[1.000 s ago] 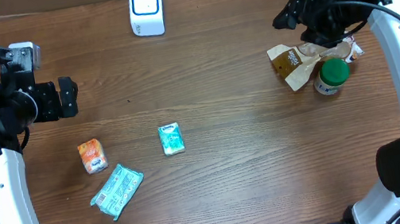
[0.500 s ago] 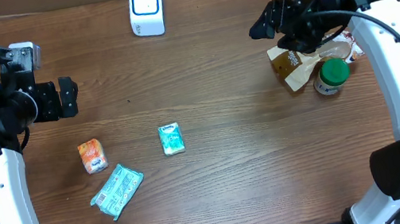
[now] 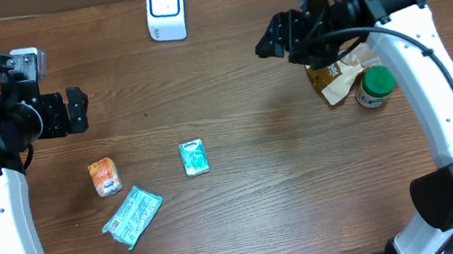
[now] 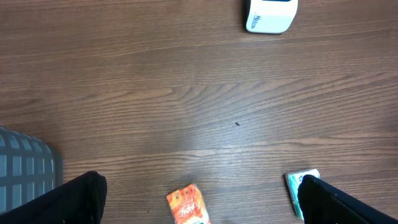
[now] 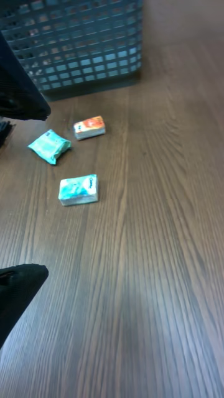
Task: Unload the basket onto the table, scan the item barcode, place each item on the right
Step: 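Reach the right gripper to the teal tissue pack and grasp it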
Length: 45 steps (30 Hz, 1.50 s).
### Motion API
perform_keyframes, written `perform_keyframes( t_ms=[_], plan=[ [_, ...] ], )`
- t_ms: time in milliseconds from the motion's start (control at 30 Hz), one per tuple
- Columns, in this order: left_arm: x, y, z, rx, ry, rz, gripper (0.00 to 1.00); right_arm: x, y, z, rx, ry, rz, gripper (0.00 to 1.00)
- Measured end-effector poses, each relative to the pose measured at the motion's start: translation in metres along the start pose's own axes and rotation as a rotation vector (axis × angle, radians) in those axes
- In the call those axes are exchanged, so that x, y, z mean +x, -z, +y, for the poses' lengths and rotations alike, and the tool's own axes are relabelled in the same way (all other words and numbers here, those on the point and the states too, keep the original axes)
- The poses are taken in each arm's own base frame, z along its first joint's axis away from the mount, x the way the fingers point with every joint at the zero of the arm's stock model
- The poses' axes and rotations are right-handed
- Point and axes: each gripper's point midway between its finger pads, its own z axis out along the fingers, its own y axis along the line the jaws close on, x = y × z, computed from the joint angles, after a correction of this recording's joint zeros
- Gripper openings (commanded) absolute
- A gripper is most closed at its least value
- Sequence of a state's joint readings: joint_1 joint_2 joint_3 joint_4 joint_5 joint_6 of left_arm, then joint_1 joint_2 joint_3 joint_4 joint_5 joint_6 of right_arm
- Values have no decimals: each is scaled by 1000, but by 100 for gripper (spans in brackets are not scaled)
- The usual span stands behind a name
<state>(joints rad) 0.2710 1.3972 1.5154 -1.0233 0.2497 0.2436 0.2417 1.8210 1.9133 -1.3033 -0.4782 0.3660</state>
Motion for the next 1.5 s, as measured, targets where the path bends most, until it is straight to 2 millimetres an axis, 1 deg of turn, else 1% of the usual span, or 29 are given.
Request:
perform_keyframes(
  t_ms=[200, 367, 533, 633, 667, 733, 767, 800, 867, 933, 1000, 1033, 1067, 1100, 1167, 1233, 1300, 1400, 1500],
  plan=[
    [0, 0, 0, 0, 0, 0, 100, 11, -19, 14, 11, 48, 37, 71],
    [0, 0, 0, 0, 0, 0, 99, 12, -31, 19, 13, 74, 40, 71],
    [0, 0, 0, 0, 0, 0, 100, 20, -44, 29, 4, 113, 55, 71],
    [0, 0, 0, 0, 0, 0, 100, 28, -58, 42, -14, 161, 59, 70],
    [0, 0, 0, 0, 0, 0, 100, 32, -63, 47, -20, 177, 62, 68],
    [0, 0, 0, 0, 0, 0, 100, 41, -76, 57, -36, 216, 72, 67],
    [0, 0, 0, 0, 0, 0, 99, 47, -85, 59, -35, 232, 79, 67],
    [0, 0, 0, 0, 0, 0, 100, 52, -90, 59, -32, 241, 88, 67],
    [0, 0, 0, 0, 0, 0, 100, 75, -112, 52, -2, 249, 138, 65],
    [0, 0, 0, 0, 0, 0, 100, 94, -130, 48, 14, 254, 176, 59],
    [0, 0, 0, 0, 0, 0, 100, 107, -147, 44, 14, 247, 190, 52],
    [0, 0, 0, 0, 0, 0, 100, 110, -151, 42, 15, 240, 191, 51],
    [0, 0, 0, 0, 0, 1, 100, 114, -161, 40, 9, 233, 186, 47],
    [0, 0, 0, 0, 0, 0, 100, 118, -169, 35, 12, 219, 187, 46],
    [0, 0, 0, 0, 0, 0, 100, 123, -181, 32, 0, 201, 173, 43],
    [0, 0, 0, 0, 0, 0, 100, 132, -195, 24, -2, 177, 172, 41],
    [0, 0, 0, 0, 0, 0, 100, 136, -204, 23, -18, 160, 160, 41],
    [0, 0, 0, 0, 0, 0, 100, 140, -210, 18, -14, 140, 166, 41],
    [0, 0, 0, 0, 0, 0, 100, 139, -222, 17, -27, 130, 172, 38]
  ],
)
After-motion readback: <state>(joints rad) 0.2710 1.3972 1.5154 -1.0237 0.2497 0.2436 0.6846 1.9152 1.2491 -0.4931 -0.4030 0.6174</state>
